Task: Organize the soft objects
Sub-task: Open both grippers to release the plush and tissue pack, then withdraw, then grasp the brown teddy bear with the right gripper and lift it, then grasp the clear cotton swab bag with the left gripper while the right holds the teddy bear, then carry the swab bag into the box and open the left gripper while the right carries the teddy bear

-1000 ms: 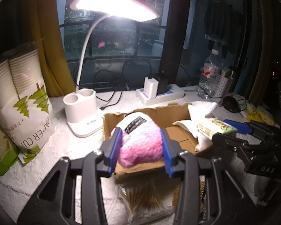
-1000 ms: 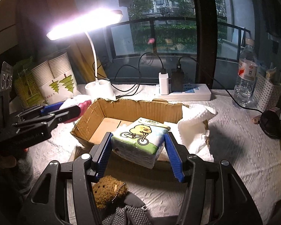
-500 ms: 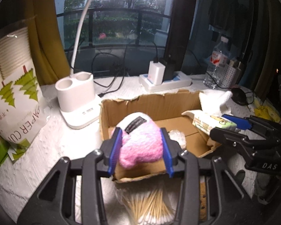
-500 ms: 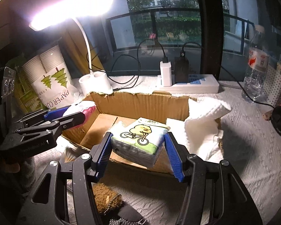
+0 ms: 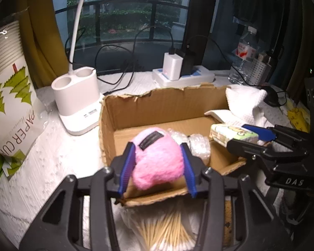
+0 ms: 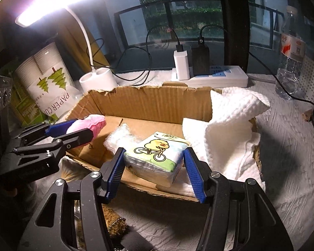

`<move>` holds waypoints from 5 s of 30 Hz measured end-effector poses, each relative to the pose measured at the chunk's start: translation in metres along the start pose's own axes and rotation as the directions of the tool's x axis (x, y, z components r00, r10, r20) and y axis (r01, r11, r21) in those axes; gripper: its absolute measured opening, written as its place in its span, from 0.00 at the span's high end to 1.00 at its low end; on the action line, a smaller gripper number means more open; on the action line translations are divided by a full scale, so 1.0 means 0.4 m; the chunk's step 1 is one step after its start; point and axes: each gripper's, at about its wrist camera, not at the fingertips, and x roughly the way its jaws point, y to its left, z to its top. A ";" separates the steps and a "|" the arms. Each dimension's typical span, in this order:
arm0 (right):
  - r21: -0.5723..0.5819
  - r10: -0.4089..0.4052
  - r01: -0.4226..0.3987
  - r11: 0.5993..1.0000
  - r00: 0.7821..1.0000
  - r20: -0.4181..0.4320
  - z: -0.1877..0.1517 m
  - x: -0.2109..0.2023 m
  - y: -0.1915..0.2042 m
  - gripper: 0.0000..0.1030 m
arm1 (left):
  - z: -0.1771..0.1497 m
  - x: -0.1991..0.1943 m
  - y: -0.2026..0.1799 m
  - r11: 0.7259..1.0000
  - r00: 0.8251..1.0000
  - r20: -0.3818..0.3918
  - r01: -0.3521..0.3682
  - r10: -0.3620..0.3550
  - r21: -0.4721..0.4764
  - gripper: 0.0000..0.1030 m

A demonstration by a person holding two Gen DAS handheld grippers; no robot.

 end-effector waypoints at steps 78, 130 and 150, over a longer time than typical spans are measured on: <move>-0.110 -0.105 0.097 0.989 0.992 -0.066 -0.192 -0.027 0.217 0.36 | -0.261 -0.187 0.086 0.993 1.000 0.000 0.000 0.000 -0.120 0.29; -0.013 -0.003 0.005 1.000 0.995 0.096 -0.138 -0.215 0.069 0.50 | -0.196 -0.089 -0.064 0.998 0.996 -0.077 -0.030 0.033 0.049 0.54; -0.079 -0.008 0.021 0.997 0.987 0.162 -0.052 -0.264 0.101 0.50 | -0.095 -0.242 -0.059 1.000 0.995 0.103 -0.020 0.018 0.023 0.54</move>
